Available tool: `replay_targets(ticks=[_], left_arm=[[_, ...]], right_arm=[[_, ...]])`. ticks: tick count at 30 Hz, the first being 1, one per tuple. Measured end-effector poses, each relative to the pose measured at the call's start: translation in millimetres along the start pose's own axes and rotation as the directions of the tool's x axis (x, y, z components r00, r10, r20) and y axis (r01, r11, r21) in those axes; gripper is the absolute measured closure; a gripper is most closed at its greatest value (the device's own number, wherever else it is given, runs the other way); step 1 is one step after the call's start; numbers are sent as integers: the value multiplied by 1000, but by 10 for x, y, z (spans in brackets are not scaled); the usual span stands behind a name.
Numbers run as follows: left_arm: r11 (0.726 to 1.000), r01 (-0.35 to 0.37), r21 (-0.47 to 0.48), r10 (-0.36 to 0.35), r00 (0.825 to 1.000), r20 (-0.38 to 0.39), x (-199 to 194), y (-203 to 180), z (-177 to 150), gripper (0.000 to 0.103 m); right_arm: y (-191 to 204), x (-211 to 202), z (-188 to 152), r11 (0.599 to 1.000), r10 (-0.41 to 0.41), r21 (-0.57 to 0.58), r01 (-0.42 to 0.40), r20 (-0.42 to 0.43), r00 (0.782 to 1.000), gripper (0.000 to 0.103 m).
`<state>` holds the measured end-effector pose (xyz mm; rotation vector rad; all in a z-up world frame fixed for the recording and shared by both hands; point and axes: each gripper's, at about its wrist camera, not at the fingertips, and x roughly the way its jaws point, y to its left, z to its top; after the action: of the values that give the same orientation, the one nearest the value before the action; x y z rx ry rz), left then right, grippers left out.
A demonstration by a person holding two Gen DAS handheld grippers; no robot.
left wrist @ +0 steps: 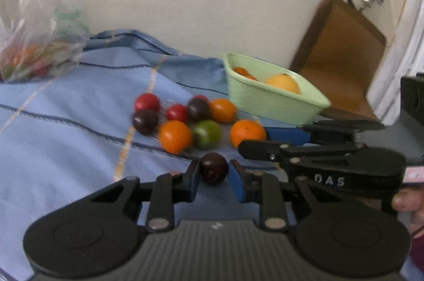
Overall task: Organize fruits
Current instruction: 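Grasp a dark purple tomato with the left tool while the right grasps an orange, then drop the purple tomato and orange into the basket, opening both tools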
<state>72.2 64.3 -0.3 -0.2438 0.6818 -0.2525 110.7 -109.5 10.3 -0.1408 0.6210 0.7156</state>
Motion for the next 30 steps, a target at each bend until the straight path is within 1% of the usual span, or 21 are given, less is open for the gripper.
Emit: replay_targets(ticks=[4, 7, 9, 12, 15, 17, 21, 23, 24, 25, 26, 29, 30], left_arm=[[997, 81, 13, -81, 997, 2, -3, -187, 38, 79], [992, 125, 25, -125, 992, 10, 55, -325, 193, 79], [991, 132, 35, -132, 991, 18, 134, -395, 362, 79], [989, 130, 65, -133, 989, 58, 301, -526, 666, 79], [990, 131, 51, -134, 989, 63, 599, -536, 938, 79], [992, 128, 24, -129, 991, 43, 843, -515, 1080, 79], [991, 134, -20, -134, 991, -1, 1251, -479, 1259, 79], [991, 126, -37, -127, 992, -17, 1412, -467, 1302, 78], [991, 123, -49, -124, 992, -28, 1496, -463, 1324, 78], [991, 121, -57, -123, 992, -35, 1550, -452, 1336, 75], [991, 119, -64, -121, 992, -42, 1588, -438, 1336, 70], [991, 125, -54, -127, 992, -26, 1549, -438, 1334, 60], [991, 123, -47, -124, 992, -16, 1512, -438, 1340, 60]], right_arm=[[-44, -272, -158, 999, -40, 2, 40, 35, 999, 67], [-141, -495, -222, 995, -100, 33, 97, 86, 991, 67], [-287, -644, -207, 987, -148, 81, 138, 139, 979, 67], [-516, -730, -122, 968, -228, 155, 200, 197, 953, 67], [-724, -653, -47, 949, -276, 217, 229, 221, 935, 67], [-804, -536, -6, 937, -320, 218, 274, 217, 922, 67], [-959, -345, 66, 923, -353, 231, 308, 188, 916, 66], [-1012, -286, 121, 920, -366, 220, 323, 193, 911, 65], [-1033, -260, 136, 919, -373, 217, 330, 205, 905, 62], [-1052, -247, 133, 917, -380, 217, 335, 220, 899, 53], [-1073, -233, 124, 915, -385, 221, 337, 233, 893, 48], [-1084, -241, 80, 917, -385, 212, 339, 242, 890, 48], [-1074, -258, 70, 917, -387, 206, 341, 254, 887, 48]])
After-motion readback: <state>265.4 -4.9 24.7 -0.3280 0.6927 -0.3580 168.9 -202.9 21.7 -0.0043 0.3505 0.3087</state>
